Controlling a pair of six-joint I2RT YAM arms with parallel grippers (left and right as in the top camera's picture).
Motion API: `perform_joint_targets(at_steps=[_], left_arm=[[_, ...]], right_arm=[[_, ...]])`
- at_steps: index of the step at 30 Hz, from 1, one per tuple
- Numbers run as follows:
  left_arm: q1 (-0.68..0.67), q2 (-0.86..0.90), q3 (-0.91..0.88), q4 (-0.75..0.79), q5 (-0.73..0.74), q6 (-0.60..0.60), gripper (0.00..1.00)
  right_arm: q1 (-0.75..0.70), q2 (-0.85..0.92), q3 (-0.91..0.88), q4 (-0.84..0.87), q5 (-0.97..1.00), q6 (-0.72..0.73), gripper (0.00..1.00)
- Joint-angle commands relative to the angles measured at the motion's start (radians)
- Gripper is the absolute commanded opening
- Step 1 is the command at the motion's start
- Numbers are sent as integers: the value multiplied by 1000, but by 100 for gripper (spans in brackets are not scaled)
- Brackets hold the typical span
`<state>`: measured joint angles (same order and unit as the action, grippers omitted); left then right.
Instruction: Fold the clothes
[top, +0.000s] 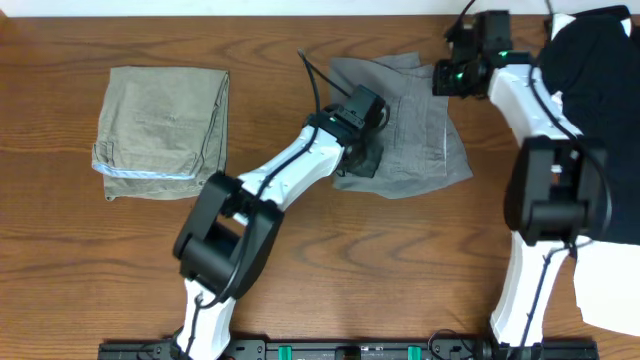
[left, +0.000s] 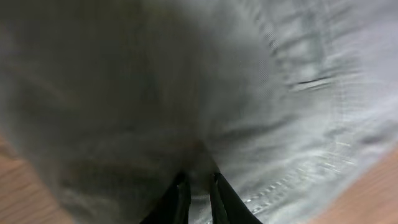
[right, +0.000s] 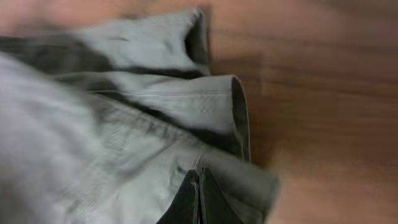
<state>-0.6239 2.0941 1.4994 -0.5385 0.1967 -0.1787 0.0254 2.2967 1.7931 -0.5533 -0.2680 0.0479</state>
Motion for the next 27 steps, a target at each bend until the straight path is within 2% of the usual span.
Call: perform_joint_targets(at_steps=[1, 4, 8, 12, 15, 16, 19, 23, 27], left_arm=[[-3, 45, -10, -3, 2, 10, 15], [-5, 59, -10, -14, 2, 10, 15], [-11, 42, -10, -21, 2, 11, 14], [-11, -22, -3, -21, 2, 10, 14], [-13, -92, -1, 3, 3, 9, 14], [-14, -114, -1, 18, 3, 9, 15], [-30, -169, -1, 94, 6, 2, 15], [-64, -177, -2, 182, 22, 2, 14], [-102, -145, -2, 238, 127, 2, 14]], right_arm=[[0, 79, 9, 31, 6, 3, 1], [-1, 110, 10, 47, 6, 3, 2], [1, 81, 23, 68, -66, -51, 8], [-4, -8, 66, 37, -61, -43, 12], [-19, -105, 77, -13, -21, 14, 13], [-26, -139, 77, -34, -9, 31, 16], [-49, -222, 77, -112, 0, 34, 35], [-85, -275, 77, -199, 85, 34, 34], [-139, -275, 76, -270, 138, 34, 36]])
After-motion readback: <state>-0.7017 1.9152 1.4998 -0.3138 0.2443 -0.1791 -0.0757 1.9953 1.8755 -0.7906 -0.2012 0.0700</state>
